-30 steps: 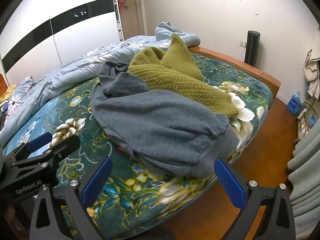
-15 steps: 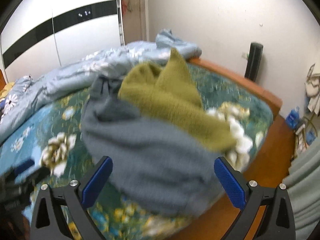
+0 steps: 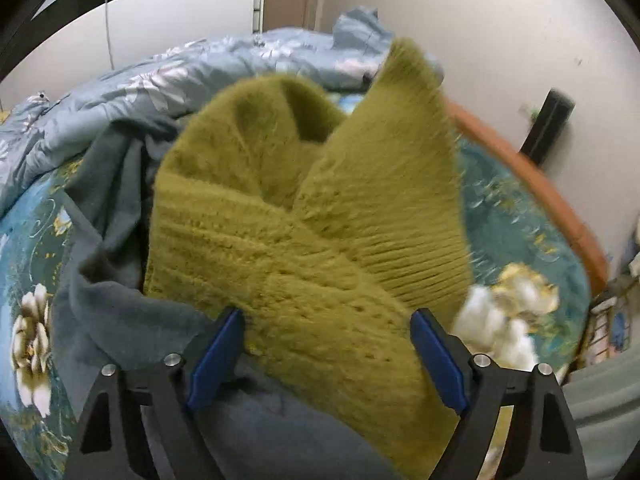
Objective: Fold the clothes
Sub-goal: 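Grasp the olive-green knit sweater with the right gripper and lift it, then carry the green sweater with the right gripper onto the open blanket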
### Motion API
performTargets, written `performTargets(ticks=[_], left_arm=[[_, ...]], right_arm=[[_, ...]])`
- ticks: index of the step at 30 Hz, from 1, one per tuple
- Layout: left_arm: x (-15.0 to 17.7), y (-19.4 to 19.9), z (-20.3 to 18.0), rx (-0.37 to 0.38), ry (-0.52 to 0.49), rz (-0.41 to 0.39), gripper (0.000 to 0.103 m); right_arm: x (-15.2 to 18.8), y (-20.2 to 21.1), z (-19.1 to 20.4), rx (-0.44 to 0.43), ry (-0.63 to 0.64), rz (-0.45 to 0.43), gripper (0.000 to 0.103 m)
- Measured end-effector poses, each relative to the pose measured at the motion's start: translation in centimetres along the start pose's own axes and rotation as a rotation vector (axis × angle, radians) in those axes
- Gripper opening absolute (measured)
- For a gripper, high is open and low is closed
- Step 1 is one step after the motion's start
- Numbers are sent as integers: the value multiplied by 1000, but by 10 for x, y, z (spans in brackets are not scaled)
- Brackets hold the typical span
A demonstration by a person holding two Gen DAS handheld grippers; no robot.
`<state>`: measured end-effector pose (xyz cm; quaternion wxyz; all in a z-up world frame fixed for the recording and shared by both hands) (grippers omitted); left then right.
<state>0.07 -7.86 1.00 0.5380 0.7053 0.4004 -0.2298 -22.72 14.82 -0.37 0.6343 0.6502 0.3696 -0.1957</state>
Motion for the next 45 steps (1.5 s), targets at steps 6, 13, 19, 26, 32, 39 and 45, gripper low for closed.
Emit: performTargets(ticks=[6, 13, 19, 26, 32, 39, 45], left_arm=[[1, -2, 2, 6, 11, 10, 97], [-1, 1, 14, 27, 69, 13, 97], [-5, 5, 28, 26, 118, 6, 97], [-12, 22, 66, -2, 205, -39, 97], [-8, 53, 126, -80, 305, -100, 97], [37, 84, 197, -266, 350, -51, 97], [69, 89, 231, -328, 392, 10, 97]], right_arm=[[-2, 10, -4, -6, -76, -2, 41], [-28, 58, -14, -107, -173, -103, 21], [-97, 135, 15, -186, -149, -303, 20], [-164, 215, 85, -315, -64, -470, 16], [-173, 284, 175, -529, 70, -555, 0], [-123, 282, 274, -639, 251, -475, 0], [-83, 215, 267, -570, 214, -323, 1]])
Point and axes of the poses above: each gripper's, at about its wrist camera, not at the fingertips, and y roughly against the way its jaws point, z to its left, x to its underside, the point moved 1 cm from there along -y, roughly the way its jaws point, and after that the axes turned 12 degrees about -z, right-handed, at the moved point
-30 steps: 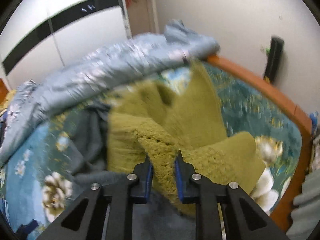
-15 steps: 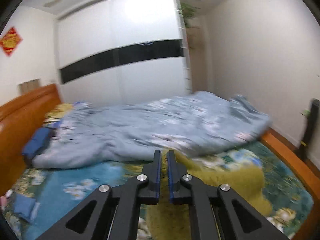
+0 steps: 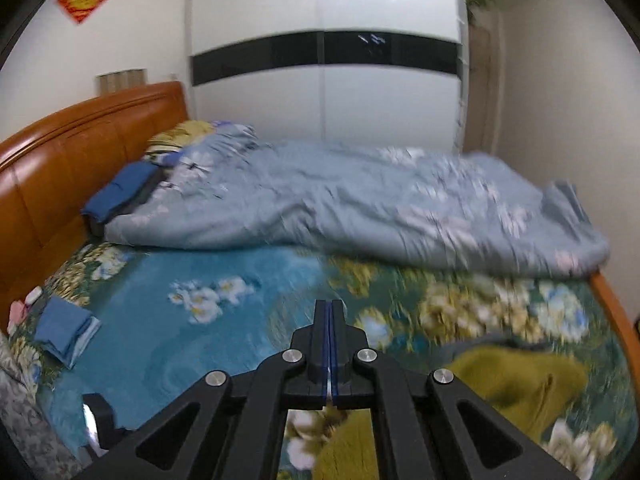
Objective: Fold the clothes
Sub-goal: 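Carry the green sweater with the right gripper onto the open blanket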
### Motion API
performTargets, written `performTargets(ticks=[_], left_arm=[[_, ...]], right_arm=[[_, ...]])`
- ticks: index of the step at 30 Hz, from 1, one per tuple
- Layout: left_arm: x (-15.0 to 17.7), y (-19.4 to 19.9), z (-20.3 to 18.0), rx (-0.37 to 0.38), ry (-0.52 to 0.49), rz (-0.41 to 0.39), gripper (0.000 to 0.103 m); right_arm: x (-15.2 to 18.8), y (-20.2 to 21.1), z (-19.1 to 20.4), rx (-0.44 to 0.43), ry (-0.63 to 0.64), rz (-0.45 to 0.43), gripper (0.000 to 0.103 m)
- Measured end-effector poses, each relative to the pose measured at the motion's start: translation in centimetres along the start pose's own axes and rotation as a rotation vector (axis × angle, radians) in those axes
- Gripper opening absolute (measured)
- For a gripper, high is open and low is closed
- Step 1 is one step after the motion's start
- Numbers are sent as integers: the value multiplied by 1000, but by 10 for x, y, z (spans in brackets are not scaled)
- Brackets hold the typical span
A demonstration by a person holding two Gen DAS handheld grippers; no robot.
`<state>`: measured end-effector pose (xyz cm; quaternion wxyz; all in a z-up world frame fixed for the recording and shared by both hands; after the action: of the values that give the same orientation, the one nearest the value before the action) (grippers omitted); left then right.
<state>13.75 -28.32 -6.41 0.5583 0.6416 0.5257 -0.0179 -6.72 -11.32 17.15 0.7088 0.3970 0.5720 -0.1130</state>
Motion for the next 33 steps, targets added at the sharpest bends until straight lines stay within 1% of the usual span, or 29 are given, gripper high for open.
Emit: performTargets(ticks=[1, 5, 7, 9, 11, 12, 13, 16, 18, 21, 24, 25, 26, 27, 28, 29, 31, 33], left_arm=[[2, 0, 1, -1, 1, 1, 97], [6, 1, 1, 3, -4, -1, 97], [8, 2, -1, 10, -9, -2, 97], [8, 2, -4, 22, -10, 2, 97], [8, 2, -7, 31, -13, 5, 97], [8, 2, -7, 37, -13, 7, 97], [8, 2, -7, 42, -10, 8, 97], [7, 2, -5, 50, 0, 10, 97], [7, 2, -3, 54, 7, 10, 97], [7, 4, -2, 62, 13, 11, 97], [7, 7, 1, 69, 22, 10, 97], [7, 8, 3, 72, 26, 9, 97], [6, 10, 5, 74, 31, 7, 97], [5, 12, 8, 74, 37, 3, 97], [4, 15, 11, 74, 42, -1, 97], [4, 17, 14, 75, 47, -5, 97], [2, 22, 20, 74, 57, -14, 97], [0, 27, 26, 70, 69, -23, 97]], right_arm=[[11, -4, -10, 22, -15, 24, 1], [60, -19, -52, 162, -28, 131, 1], [79, -23, -72, 207, -52, 180, 2], [99, -29, -91, 249, -80, 227, 13], [110, -33, -100, 259, -117, 242, 42], [114, -34, -103, 260, -134, 243, 47], [118, -36, -105, 258, -151, 245, 50], [130, -44, -106, 254, -180, 267, 51], [133, -48, -102, 255, -185, 279, 54], [137, -54, -97, 259, -199, 290, 54], [138, -56, -90, 235, -217, 297, 53], [139, -56, -87, 229, -220, 296, 46], [138, -56, -84, 225, -223, 298, 28], [138, -56, -82, 218, -227, 302, 21], [137, -55, -79, 209, -234, 305, 17], [136, -55, -76, 205, -236, 306, 15], [131, -51, -70, 196, -245, 294, 14], [117, -42, -56, 162, -238, 254, 14]])
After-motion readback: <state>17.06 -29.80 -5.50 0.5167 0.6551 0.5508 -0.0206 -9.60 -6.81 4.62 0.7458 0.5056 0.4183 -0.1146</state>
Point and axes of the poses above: each gripper's, at about its wrist camera, not at the fingertips, and y roughly against the way its jaws point, z to its left, x to its underside, the point moved 1 cm from there along -y, roughly the way its jaws point, and after that the axes turned 12 degrees about -z, right-handed, at the moved point
